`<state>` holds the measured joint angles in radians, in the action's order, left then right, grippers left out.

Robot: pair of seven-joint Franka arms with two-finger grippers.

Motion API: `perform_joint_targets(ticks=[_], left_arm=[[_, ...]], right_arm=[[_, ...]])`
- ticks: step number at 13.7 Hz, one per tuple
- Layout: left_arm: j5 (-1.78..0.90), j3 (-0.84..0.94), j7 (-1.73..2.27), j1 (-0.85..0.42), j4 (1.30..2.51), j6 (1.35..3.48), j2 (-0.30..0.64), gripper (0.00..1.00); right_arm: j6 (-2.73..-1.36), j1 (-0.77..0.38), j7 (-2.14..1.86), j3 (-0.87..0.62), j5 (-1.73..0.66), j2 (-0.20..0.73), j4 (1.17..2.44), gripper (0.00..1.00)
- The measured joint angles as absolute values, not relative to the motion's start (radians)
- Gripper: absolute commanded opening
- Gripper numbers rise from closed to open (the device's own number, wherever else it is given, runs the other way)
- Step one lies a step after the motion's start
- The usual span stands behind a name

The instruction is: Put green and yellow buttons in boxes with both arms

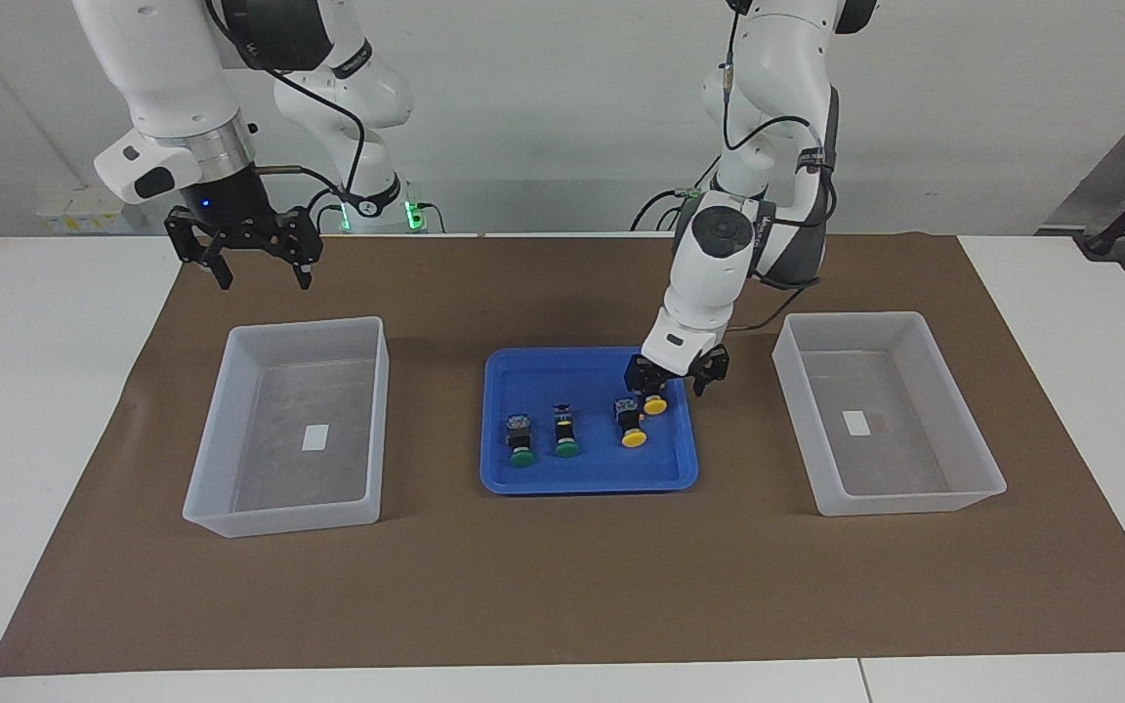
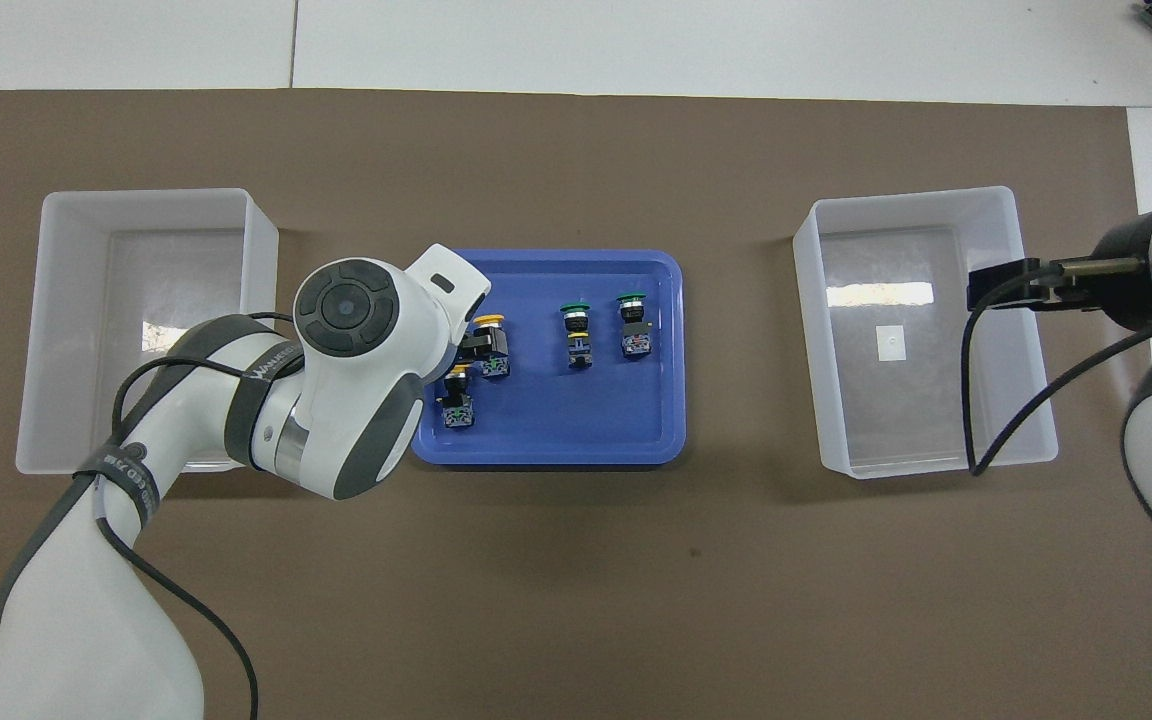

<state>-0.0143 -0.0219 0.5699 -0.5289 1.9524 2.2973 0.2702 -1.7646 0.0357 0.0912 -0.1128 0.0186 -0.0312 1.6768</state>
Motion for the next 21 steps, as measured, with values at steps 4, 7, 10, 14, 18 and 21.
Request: perform_joint_targets(ticks=[4, 7, 10, 14, 18, 21], left_arm=[[-0.014, -0.023, 0.583, -0.546, 2.004, 2.337, 0.273, 1.0], [-0.014, -0.024, 0.583, -0.546, 2.008, 2.34, 0.273, 1.0], [-0.014, -0.024, 0.583, -0.546, 2.013, 2.341, 0.273, 0.97], [-0.014, -0.022, 0.582, -0.563, 2.03, 2.36, 0.273, 0.87], [-0.014, -0.023, 0.573, -0.57, 2.038, 2.382, 0.273, 0.79], [-0.014, -0.025, 0.523, -0.57, 2.044, 2.404, 0.273, 0.76]], right_arm=[[-1.896, -0.011, 0.151, -0.114, 0.018, -0.011, 1.741, 1.0], [-1.967, -0.034, 0.156, -0.114, 0.018, 0.022, 1.762, 1.0], [-2.095, -0.082, 0.167, -0.115, 0.018, 0.049, 1.817, 1.0], [-2.281, -0.141, 0.222, -0.117, 0.018, 0.133, 1.867, 1.0], [-2.364, -0.239, 0.266, -0.118, 0.018, 0.211, 1.865, 1.0], [-2.37, -0.304, 0.403, -0.118, 0.027, 0.221, 1.857, 1.0]])
